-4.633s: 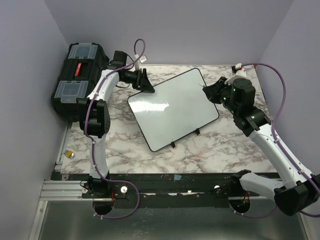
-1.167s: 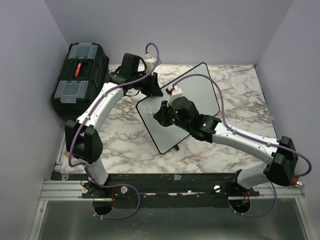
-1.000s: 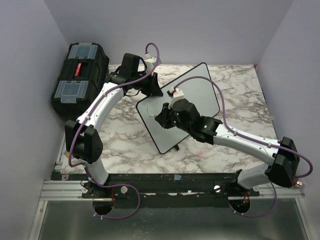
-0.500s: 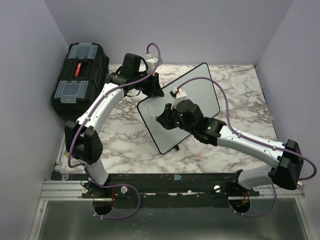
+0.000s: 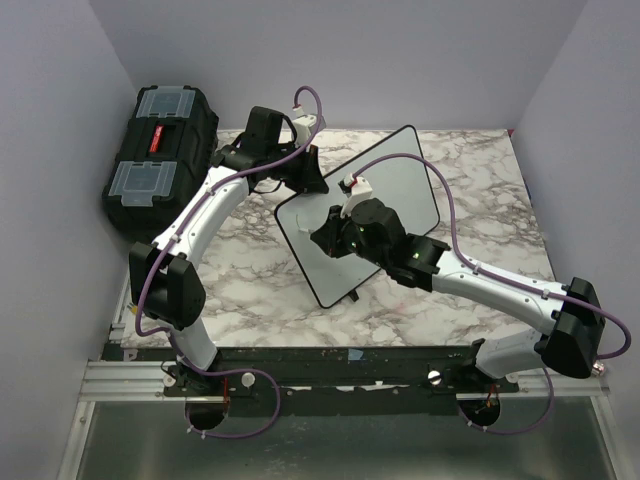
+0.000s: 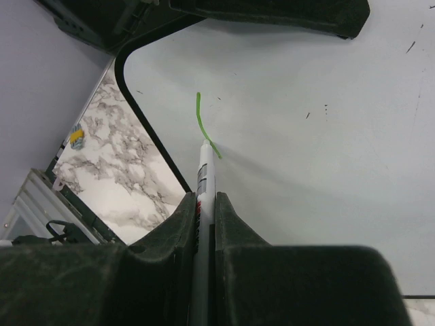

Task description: Write a sentence on the whiteboard

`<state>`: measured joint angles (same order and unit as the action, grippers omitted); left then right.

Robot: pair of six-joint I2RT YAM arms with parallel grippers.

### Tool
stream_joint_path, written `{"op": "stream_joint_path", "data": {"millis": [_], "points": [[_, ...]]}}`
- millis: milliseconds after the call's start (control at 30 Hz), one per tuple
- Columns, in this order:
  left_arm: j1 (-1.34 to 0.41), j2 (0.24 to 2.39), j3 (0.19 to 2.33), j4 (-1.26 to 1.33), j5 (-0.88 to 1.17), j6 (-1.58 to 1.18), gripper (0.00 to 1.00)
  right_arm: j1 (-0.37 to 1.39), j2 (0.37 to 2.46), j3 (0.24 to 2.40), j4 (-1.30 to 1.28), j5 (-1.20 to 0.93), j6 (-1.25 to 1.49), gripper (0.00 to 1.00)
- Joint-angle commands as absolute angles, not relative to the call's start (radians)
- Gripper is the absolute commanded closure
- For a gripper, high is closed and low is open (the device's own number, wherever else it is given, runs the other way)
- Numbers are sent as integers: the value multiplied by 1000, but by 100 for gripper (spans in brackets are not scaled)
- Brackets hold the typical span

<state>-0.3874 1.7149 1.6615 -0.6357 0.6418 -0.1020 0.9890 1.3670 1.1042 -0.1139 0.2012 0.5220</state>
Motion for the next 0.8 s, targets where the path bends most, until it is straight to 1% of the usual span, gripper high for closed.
{"op": "stream_joint_path", "data": {"millis": [0, 133, 400, 633, 767], "points": [[-394, 1683, 1660, -623, 494, -20, 100, 994, 1395, 1136, -76, 236, 508, 99], [-399, 1681, 1658, -623, 492, -18, 100, 995, 1403, 1140, -69, 250, 509, 99], [-400, 1680, 1660, -624, 491, -16, 100, 995, 1394, 1143, -118, 370, 516, 99], [-403, 1675, 1660, -624, 491, -15, 100, 995, 1397, 1149, -140, 433, 524, 99], [-403, 1675, 1660, -623, 481, -15, 100, 994, 1393, 1159, -141, 419, 510, 99]]}}
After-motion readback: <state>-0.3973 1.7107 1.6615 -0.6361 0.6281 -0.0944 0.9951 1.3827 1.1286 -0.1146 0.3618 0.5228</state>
